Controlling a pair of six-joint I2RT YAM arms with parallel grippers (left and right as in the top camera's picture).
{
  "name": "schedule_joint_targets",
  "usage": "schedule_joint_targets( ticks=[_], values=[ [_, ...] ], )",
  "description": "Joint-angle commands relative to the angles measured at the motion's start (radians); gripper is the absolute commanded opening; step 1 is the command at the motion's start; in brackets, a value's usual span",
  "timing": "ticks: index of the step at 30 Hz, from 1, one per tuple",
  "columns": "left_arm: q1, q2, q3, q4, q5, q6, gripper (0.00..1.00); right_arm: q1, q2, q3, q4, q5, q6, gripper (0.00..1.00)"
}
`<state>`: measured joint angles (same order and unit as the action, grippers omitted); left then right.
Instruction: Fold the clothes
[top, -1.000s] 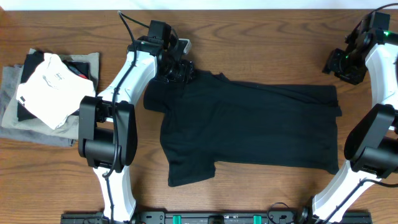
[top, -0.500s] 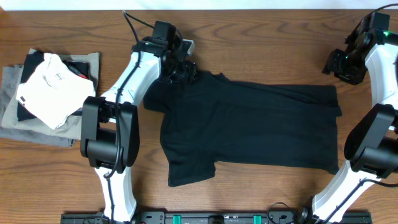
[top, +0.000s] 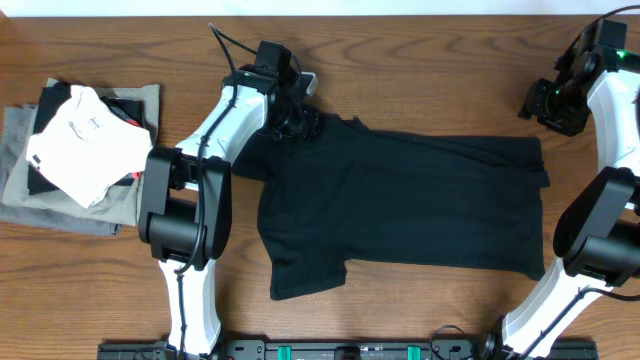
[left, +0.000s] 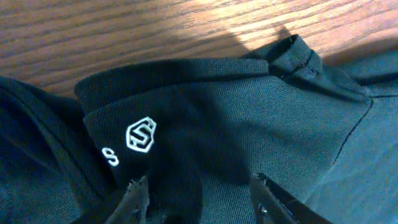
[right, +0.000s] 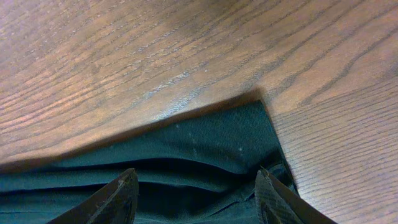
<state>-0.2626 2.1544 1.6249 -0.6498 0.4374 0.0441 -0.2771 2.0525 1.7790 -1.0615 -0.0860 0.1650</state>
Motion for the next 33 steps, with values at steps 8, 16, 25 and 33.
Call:
schedule_joint_targets(
  ticks=[8, 16, 25, 33],
  values=[
    [0.005, 0.016, 0.009, 0.030, -0.012, -0.012, 0.15, 0.003, -0.005, -0.008, -0.001, 0.008, -0.018, 0.58],
    [0.005, -0.009, 0.009, 0.024, -0.012, -0.012, 0.06, 0.003, -0.005, -0.008, -0.005, 0.008, -0.018, 0.57],
    [0.005, -0.040, 0.009, -0.079, -0.012, -0.011, 0.06, 0.003, -0.005, -0.008, -0.008, 0.008, -0.018, 0.57],
    [0.005, -0.121, 0.009, -0.127, -0.011, 0.000, 0.06, 0.003, -0.005, -0.008, -0.009, 0.008, -0.018, 0.56]
  ],
)
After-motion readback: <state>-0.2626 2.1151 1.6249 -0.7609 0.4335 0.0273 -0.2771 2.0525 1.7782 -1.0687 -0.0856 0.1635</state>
